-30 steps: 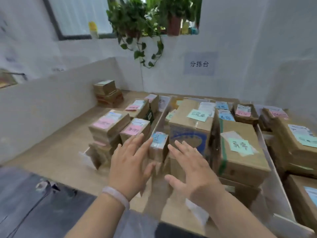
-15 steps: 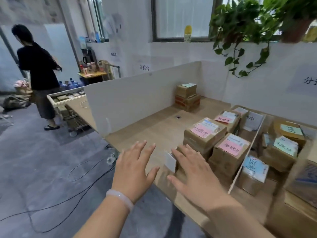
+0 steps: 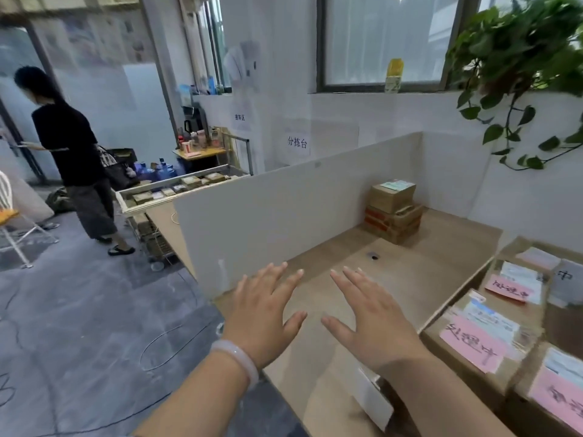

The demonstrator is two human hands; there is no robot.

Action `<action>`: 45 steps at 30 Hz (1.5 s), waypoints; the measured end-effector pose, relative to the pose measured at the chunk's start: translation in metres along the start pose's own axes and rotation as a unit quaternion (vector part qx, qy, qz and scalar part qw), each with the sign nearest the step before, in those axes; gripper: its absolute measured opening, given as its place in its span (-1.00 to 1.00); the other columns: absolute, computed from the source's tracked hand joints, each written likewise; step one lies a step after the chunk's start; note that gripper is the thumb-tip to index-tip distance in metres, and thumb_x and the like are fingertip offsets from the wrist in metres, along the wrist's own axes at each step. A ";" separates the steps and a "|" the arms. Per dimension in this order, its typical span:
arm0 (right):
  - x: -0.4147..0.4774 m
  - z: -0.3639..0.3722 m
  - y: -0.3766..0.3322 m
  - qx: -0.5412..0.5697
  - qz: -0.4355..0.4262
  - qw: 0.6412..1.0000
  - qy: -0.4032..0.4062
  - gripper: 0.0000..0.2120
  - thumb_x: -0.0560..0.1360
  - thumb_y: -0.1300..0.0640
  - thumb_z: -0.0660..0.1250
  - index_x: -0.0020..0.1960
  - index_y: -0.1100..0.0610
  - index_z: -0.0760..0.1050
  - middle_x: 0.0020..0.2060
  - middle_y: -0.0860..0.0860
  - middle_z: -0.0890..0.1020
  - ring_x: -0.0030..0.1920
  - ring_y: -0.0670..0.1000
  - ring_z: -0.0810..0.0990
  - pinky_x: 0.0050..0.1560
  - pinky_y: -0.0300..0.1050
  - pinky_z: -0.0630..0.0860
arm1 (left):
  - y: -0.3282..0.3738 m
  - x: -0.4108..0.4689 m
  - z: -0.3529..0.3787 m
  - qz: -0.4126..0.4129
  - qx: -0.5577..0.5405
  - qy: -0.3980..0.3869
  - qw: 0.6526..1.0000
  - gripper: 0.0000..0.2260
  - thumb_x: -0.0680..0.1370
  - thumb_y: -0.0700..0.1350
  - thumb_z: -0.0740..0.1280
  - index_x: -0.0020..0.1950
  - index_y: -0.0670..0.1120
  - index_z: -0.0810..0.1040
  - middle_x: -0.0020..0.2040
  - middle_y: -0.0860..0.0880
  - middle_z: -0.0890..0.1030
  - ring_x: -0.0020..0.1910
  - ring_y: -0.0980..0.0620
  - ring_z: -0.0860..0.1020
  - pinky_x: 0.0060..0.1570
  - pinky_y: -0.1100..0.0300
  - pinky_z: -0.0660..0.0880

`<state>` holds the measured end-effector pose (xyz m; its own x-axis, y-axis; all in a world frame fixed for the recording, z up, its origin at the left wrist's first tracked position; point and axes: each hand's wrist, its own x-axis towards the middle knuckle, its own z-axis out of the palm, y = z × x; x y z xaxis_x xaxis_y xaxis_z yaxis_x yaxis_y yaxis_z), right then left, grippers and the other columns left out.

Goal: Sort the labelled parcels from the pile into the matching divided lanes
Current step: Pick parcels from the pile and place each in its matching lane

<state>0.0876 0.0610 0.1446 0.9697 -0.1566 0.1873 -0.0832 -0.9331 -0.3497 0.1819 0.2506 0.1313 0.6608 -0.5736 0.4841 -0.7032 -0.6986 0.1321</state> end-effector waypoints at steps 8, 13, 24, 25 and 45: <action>0.084 0.011 0.034 0.004 0.058 0.997 0.043 -0.26 0.44 -0.40 0.02 0.55 -0.21 -0.07 0.56 -0.17 -0.01 0.55 -0.15 -0.14 0.52 -0.16 -0.19 | -0.032 0.091 0.052 -0.001 -0.036 -0.027 0.999 -0.45 0.45 0.28 0.18 0.41 0.13 0.40 0.37 0.00 0.51 0.34 -0.08 0.50 0.22 -0.19 0.49; 0.128 0.011 0.067 -0.023 0.148 0.987 0.057 -0.22 0.42 -0.45 -0.06 0.56 -0.20 -0.13 0.57 -0.17 -0.06 0.55 -0.14 -0.19 0.53 -0.13 -0.17 | -0.042 0.165 0.104 0.034 -0.079 -0.063 0.994 -0.44 0.45 0.30 0.17 0.42 0.15 0.43 0.39 0.02 0.49 0.36 -0.05 0.47 0.23 -0.17 0.49; 0.256 0.020 0.109 -0.045 0.316 0.943 0.092 -0.33 0.56 -0.29 0.11 0.55 -0.23 -0.14 0.56 -0.20 -0.08 0.55 -0.15 -0.21 0.53 -0.14 -0.18 | -0.076 0.346 0.202 0.134 -0.179 -0.122 0.967 -0.41 0.44 0.32 0.11 0.46 0.21 0.37 0.46 0.10 0.39 0.46 0.02 0.34 0.38 -0.15 0.35; 0.267 0.021 0.114 -0.046 0.329 0.939 0.094 -0.34 0.56 -0.28 0.10 0.54 -0.23 -0.15 0.56 -0.20 -0.09 0.54 -0.15 -0.21 0.53 -0.15 -0.17 | -0.077 0.362 0.213 0.141 -0.189 -0.125 0.964 -0.43 0.44 0.31 0.14 0.43 0.19 0.42 0.43 0.08 0.44 0.42 0.00 0.39 0.33 -0.16 0.40; 0.484 0.032 0.350 0.054 0.380 0.914 0.131 -0.39 0.57 -0.14 0.21 0.54 -0.20 0.03 0.55 -0.15 0.08 0.54 -0.12 -0.02 0.52 -0.15 -0.01 | -0.022 0.589 0.423 0.013 -0.327 -0.235 0.915 -0.46 0.59 0.14 0.26 0.54 0.21 0.17 0.58 0.09 0.07 0.54 0.06 0.09 0.46 0.15 0.13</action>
<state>0.5356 -0.3309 0.0836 0.5530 -0.8310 0.0603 -0.6724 -0.4879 -0.5566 0.6977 -0.2533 0.0474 0.5733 -0.8146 0.0882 -0.6249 -0.3651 0.6901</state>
